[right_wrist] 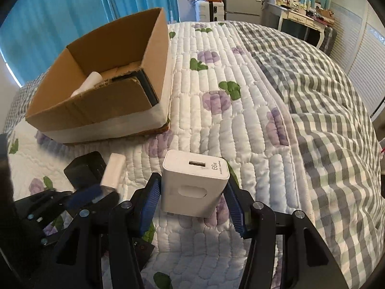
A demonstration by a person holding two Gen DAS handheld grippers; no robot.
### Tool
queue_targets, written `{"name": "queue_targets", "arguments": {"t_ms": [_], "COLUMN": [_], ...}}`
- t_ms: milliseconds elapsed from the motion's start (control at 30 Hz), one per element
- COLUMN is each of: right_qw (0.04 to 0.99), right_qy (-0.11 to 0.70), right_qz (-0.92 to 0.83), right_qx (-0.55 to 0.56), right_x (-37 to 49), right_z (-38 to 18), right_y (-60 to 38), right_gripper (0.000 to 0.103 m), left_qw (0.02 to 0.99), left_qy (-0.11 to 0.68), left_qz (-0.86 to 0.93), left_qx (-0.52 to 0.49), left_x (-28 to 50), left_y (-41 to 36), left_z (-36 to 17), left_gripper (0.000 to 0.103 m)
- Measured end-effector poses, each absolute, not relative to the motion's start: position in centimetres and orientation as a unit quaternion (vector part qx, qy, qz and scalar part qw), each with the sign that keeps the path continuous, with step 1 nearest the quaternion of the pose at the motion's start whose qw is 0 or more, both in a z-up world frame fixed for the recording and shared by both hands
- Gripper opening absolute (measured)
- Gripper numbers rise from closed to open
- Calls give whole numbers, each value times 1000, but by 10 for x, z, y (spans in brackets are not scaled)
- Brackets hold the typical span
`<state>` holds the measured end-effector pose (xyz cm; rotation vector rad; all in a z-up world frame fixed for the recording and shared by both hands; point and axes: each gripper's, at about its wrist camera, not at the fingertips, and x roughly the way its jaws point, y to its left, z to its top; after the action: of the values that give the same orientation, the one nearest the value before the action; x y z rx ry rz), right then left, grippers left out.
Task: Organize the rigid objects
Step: 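Grasp the white square charger with the right tool, then grasp the small white plug charger with the left tool while the right tool holds its charger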
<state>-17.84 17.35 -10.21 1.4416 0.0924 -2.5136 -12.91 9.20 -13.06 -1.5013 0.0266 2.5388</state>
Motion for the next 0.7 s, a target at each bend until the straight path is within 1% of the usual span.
{"name": "queue_targets", "arguments": {"t_ms": [33,67,100,133,167,233,333,500,633,700], "right_qw": [121,120,120,120,119,118,116,111,111,110], "right_qy": [33,37,40,41,42,43,42,48,50,53], "right_qz": [-860,-859,-857,-857,-856,-856,-855,-854,-854,-854], "right_qx": [495,497,499,500,502,502,504,507,506,506], "right_x": [-177,-177,-177,-177,-177,-178,-179,-179,-178,-177], "right_z": [-104,-105,-106,-106,-107,-108,-109,-112,-112,-112], "right_y": [174,172,171,170,169,169,169,168,167,167], "right_gripper": [52,52,52,52,52,52,52,52,52,52], "left_qw": [99,103,106,108,106,91,83,79,100,107], "left_qy": [16,23,27,26,22,8,-12,-4,-37,-47], "left_qz": [858,859,858,857,856,855,856,857,850,846], "left_qx": [-503,-501,-502,-503,-506,-510,-510,-510,-516,-519], "left_x": [-130,-131,-133,-134,-136,-141,-150,-151,-140,-137], "left_y": [95,98,101,103,103,100,97,99,87,82], "left_z": [-131,-132,-133,-135,-137,-142,-148,-151,-147,-146], "left_gripper": [26,31,33,37,49,62,62,59,47,45]}}
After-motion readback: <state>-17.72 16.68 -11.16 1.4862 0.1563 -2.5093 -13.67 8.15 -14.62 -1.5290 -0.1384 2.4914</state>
